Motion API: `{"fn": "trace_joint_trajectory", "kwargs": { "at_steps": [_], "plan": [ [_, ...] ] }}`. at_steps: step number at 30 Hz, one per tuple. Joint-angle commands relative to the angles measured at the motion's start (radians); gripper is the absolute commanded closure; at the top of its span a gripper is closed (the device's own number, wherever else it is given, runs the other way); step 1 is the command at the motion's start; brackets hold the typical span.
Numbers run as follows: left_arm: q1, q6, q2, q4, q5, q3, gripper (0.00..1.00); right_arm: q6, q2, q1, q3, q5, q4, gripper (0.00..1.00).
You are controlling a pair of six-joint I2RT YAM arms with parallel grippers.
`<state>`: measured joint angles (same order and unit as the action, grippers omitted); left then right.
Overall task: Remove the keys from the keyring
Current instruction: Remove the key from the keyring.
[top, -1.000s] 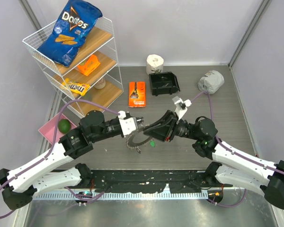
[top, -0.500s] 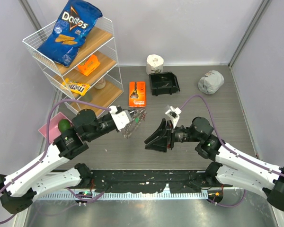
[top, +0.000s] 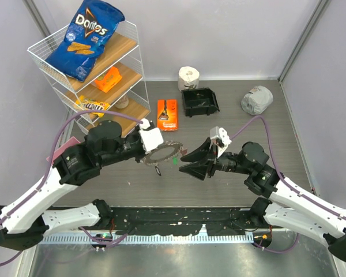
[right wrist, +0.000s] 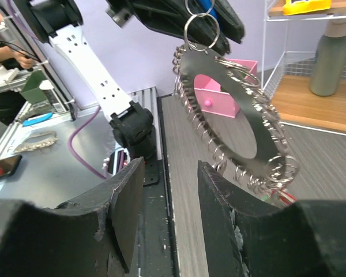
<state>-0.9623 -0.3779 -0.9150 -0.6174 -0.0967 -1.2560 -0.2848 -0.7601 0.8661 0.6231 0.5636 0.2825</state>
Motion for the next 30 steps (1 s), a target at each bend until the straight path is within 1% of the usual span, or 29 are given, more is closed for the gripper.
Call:
{"fn": "trace_joint_trajectory", "kwargs": {
  "at_steps": [1,4,12,21,22,26,30],
  "plan": [
    [-0.022,0.068,-0.076,-0.328,0.089,-0.176,1.00,0.067,-0.031,-0.004,0.027,-0.050,0.030,0.52],
    [-0.035,0.106,-0.131,-0.474,0.152,-0.247,1.00,0.062,-0.056,-0.004,0.024,-0.047,0.070,0.52],
    [-0.036,0.195,-0.269,-0.752,0.196,-0.405,1.00,0.059,-0.099,0.007,0.017,-0.050,0.158,0.51],
    [-0.036,0.254,-0.301,-0.806,0.101,-0.427,1.00,0.053,-0.137,0.036,-0.016,-0.054,0.244,0.51],
    [-0.036,0.258,-0.306,-0.806,0.050,-0.427,1.00,0.053,-0.139,0.040,-0.017,-0.050,0.263,0.51],
    [-0.036,0.269,-0.318,-0.814,-0.035,-0.433,1.00,0.059,-0.166,0.073,-0.036,-0.028,0.337,0.51],
    [-0.035,0.275,-0.318,-0.811,-0.130,-0.441,1.00,0.114,-0.211,0.119,-0.020,-0.027,0.363,0.52]
  ]
}}
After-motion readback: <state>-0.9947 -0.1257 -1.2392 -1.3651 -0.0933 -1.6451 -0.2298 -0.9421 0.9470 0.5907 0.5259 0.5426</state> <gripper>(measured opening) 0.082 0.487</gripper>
